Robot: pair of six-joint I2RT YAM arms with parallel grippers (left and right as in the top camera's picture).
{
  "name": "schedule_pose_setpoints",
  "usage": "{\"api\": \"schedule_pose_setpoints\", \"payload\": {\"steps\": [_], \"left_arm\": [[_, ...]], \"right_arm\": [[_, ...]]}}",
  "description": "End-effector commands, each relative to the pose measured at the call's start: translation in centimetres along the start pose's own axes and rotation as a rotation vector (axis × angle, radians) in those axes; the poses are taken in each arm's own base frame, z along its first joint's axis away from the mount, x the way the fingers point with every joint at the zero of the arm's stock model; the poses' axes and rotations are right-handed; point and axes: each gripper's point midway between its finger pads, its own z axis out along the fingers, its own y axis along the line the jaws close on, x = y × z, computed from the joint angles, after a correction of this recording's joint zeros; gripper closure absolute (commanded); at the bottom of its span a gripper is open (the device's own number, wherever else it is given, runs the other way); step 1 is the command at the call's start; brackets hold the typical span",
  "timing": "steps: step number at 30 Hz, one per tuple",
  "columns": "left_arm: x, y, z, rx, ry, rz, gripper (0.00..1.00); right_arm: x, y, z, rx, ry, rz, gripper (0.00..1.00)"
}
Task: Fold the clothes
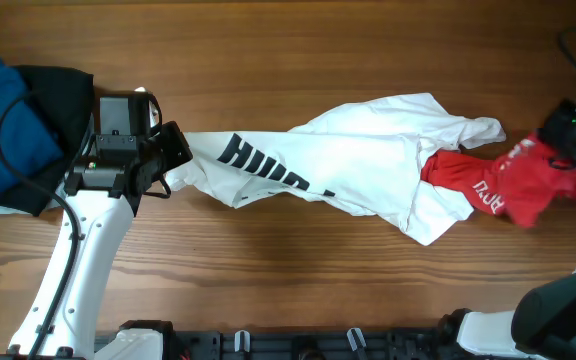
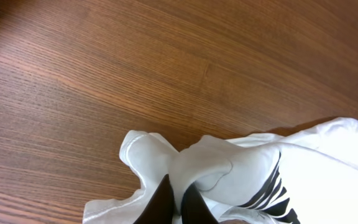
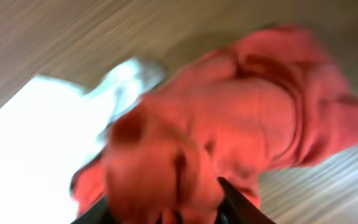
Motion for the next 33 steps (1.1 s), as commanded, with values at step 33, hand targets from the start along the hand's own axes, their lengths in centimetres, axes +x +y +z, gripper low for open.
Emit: {"api": "schedule_pose_setpoints", "payload": {"steps": [33], "left_arm": [[0.1,-0.1,0.1,0.002,0.003,0.027,0.95]], "right_arm": [[8.9,4.9,13.3,0.133,0.477,-0.241,0.67]]}}
